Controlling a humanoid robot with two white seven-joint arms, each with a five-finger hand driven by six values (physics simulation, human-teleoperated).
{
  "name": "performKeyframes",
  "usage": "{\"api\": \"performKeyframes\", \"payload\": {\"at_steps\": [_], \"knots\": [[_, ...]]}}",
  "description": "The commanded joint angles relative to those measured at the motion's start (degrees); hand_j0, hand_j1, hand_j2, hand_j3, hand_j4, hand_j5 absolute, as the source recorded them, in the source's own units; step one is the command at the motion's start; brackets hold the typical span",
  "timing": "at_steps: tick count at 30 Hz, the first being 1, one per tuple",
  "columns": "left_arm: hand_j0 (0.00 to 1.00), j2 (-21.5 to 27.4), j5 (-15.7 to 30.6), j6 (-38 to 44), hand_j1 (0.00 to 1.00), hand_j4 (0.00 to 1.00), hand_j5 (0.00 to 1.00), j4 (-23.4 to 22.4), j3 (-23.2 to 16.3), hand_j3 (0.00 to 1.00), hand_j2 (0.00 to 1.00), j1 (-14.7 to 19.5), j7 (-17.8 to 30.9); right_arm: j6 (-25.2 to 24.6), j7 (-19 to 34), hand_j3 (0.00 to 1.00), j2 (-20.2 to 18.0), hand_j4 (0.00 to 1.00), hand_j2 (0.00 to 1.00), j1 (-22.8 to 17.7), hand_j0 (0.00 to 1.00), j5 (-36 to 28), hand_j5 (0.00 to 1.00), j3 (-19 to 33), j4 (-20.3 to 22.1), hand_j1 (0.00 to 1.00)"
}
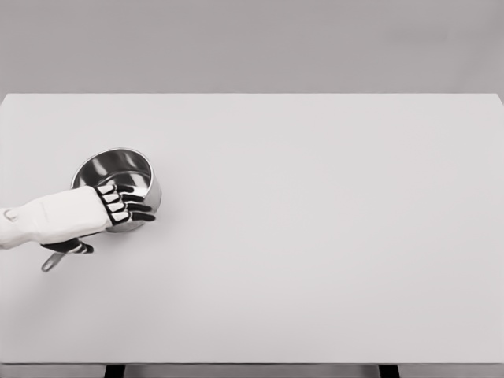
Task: Rotate pot handle
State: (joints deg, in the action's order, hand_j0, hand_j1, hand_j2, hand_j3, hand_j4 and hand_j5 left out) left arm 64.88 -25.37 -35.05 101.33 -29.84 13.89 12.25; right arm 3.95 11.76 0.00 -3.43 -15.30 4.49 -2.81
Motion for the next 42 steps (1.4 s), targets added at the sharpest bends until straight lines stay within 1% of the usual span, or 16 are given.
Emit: {"api": "performKeyframes", "payload": {"at_steps": [1,24,42], "knots": [[1.0,0.33,0.41,0.05,1.0,1.0,1.0,-0.08,0.39,1.0,1.0,0.0,-0.03,0.0,0.01,1.0,0.0,1.0,1.0,0.0,1.0,0.01,1.0,0.0,0.0,1.0],[1.0,0.86,0.59,0.05,1.0,1.0,1.0,-3.5,1.27,1.0,1.0,0.0,-0.03,0.0,0.01,1.0,0.0,1.0,1.0,0.0,1.0,0.01,1.0,0.0,0.0,1.0],[1.0,0.86,0.59,0.05,1.0,1.0,1.0,-6.23,2.77,1.0,1.0,-0.09,-0.03,0.0,0.01,1.0,0.0,1.0,1.0,0.0,1.0,0.01,1.0,0.0,0.0,1.0]]}}
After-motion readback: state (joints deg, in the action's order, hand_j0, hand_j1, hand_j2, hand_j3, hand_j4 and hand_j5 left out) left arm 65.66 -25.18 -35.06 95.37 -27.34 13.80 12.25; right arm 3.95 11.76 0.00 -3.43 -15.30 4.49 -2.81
